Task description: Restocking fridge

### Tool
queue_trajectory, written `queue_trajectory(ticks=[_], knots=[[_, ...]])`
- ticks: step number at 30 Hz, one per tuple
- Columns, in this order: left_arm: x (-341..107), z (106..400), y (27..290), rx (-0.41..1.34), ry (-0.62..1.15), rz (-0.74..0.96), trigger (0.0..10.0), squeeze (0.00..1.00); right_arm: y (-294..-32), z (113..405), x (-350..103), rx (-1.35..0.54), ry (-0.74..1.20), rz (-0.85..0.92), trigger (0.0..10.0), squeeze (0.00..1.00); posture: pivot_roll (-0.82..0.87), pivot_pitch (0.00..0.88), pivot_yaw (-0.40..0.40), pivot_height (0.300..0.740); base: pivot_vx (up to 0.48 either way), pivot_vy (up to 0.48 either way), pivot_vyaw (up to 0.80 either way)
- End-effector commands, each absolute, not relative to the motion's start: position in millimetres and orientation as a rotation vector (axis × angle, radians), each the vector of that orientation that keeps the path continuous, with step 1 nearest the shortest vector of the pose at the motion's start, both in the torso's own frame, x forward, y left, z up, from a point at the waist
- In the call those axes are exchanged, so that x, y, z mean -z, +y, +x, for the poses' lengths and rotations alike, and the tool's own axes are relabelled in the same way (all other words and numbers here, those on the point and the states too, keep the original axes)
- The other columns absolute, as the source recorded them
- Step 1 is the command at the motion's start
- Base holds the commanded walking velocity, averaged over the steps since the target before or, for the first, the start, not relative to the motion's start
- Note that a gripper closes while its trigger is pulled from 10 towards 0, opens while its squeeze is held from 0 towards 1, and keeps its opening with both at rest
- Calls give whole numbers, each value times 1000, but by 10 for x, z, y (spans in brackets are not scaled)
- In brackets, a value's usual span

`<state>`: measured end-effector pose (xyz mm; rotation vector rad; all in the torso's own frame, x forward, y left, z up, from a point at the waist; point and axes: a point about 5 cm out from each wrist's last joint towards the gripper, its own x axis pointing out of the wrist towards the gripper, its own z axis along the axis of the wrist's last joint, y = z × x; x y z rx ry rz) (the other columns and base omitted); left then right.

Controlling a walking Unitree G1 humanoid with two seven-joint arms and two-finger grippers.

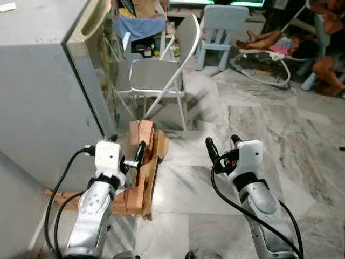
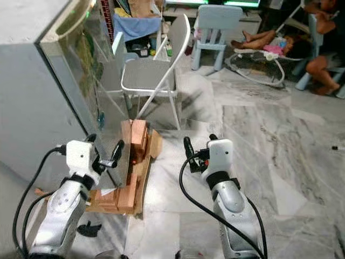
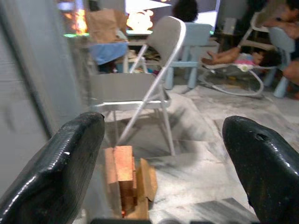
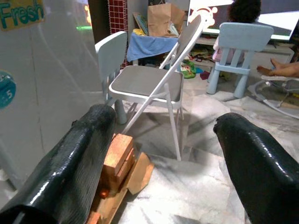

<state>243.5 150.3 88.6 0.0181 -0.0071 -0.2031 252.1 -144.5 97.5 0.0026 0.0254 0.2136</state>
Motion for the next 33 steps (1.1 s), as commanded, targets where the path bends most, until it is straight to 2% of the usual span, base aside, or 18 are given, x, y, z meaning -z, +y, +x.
queue_trajectory(ticks=[1,9,15,28,33], knots=[[-909,2377,1572,168,-6,8,10000,0,-1461,2517,-1001,-214,11,-12,10000,0,50,27,-27,740,341,0,0],[-820,2046,1735,95,55,9,10000,0,-1598,2387,-934,-201,43,-42,10000,0,68,31,-39,740,343,0,0],[-836,2030,1761,28,52,3,10000,0,-1617,2353,-896,-211,58,-55,10000,0,70,27,-43,740,111,0,0],[-913,2281,1810,43,29,7,10000,0,-1533,2425,-925,-236,37,-58,10000,0,70,24,-46,740,0,0,0],[-904,2517,1778,88,30,5,10000,0,-1502,2462,-951,-237,27,-53,10000,0,59,24,-42,740,0,0,0]])
